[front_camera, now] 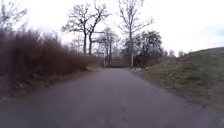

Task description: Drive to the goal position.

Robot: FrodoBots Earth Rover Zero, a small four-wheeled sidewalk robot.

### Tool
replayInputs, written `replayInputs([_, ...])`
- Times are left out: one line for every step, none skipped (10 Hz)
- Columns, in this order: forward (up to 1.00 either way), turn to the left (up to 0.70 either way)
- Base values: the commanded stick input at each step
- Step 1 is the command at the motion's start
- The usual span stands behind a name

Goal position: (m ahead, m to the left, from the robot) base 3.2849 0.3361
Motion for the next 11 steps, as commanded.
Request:
replayInputs([1.0, 0.0])
replayInputs([1.0, 0.0])
replayInputs([1.0, 0.0])
replayInputs([1.0, 0.0])
replayInputs([1.0, -0.17])
replayInputs([1.0, -0.4])
replayInputs([1.0, -0.4])
replayInputs([1.0, -0.4])
replayInputs([1.0, -0.4])
replayInputs([1.0, -0.11])
replayInputs([1.0, 0.0])
